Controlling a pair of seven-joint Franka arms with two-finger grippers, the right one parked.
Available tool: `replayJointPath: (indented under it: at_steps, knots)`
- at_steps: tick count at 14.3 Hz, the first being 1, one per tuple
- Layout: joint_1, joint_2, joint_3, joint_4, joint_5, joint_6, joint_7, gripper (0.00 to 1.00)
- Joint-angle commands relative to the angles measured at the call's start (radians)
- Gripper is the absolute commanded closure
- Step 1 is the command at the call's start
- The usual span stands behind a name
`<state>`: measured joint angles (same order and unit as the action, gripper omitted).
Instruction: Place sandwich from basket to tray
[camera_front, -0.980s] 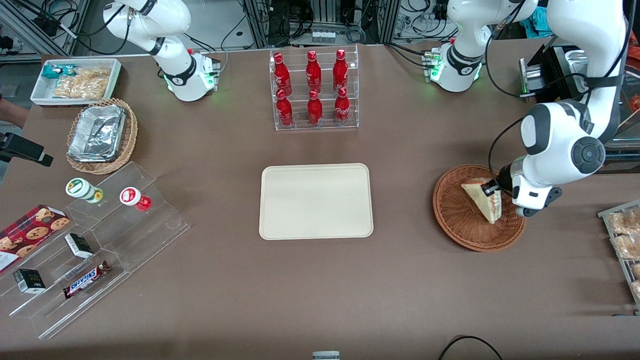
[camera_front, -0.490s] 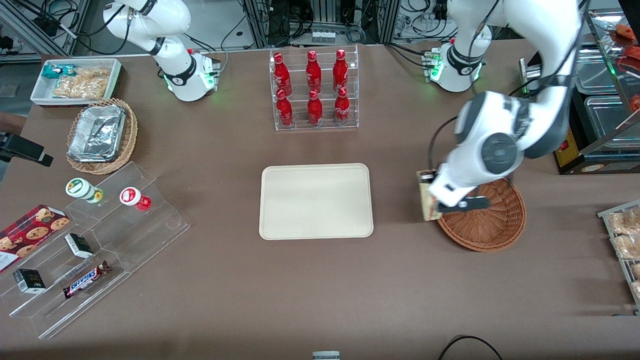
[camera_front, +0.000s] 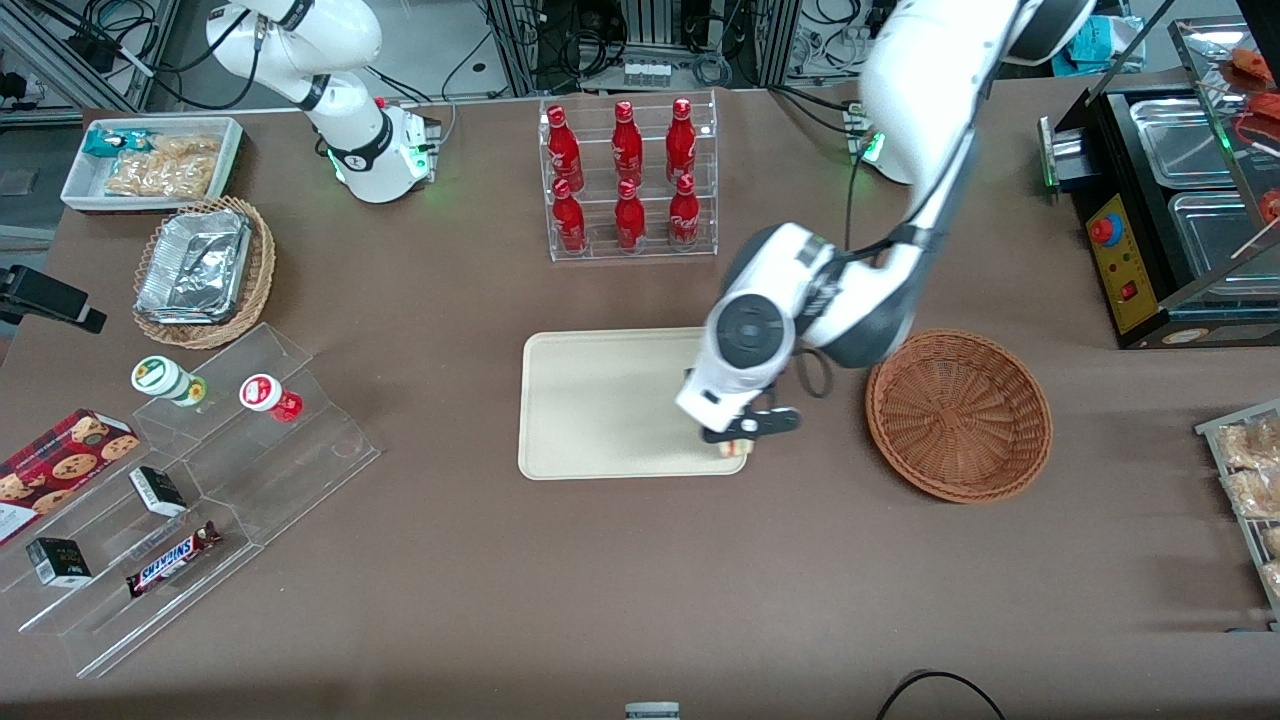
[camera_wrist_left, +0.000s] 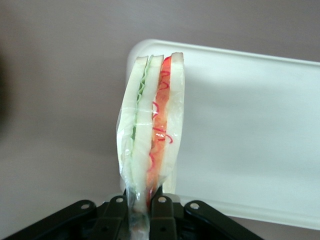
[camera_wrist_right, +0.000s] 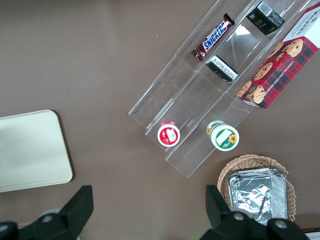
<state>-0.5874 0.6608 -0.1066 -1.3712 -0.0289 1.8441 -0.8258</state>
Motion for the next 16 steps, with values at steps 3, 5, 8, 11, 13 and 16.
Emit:
replayJointPath:
  at_steps: [3, 5, 8, 11, 13, 16]
  knots:
    - [-0.112, 0.111, 0.012, 0.103, 0.012, 0.110, -0.087, 1.00]
    - [-0.146, 0.131, 0.013, 0.103, 0.015, 0.141, -0.096, 1.00]
    - [-0.173, 0.155, 0.013, 0.097, 0.023, 0.168, -0.096, 1.00]
    - [-0.195, 0.155, 0.013, 0.077, 0.024, 0.185, -0.093, 1.00]
    - [-0.193, 0.157, 0.013, 0.075, 0.023, 0.187, -0.088, 0.77]
    - [-0.189, 0.143, 0.016, 0.078, 0.024, 0.187, -0.085, 0.00]
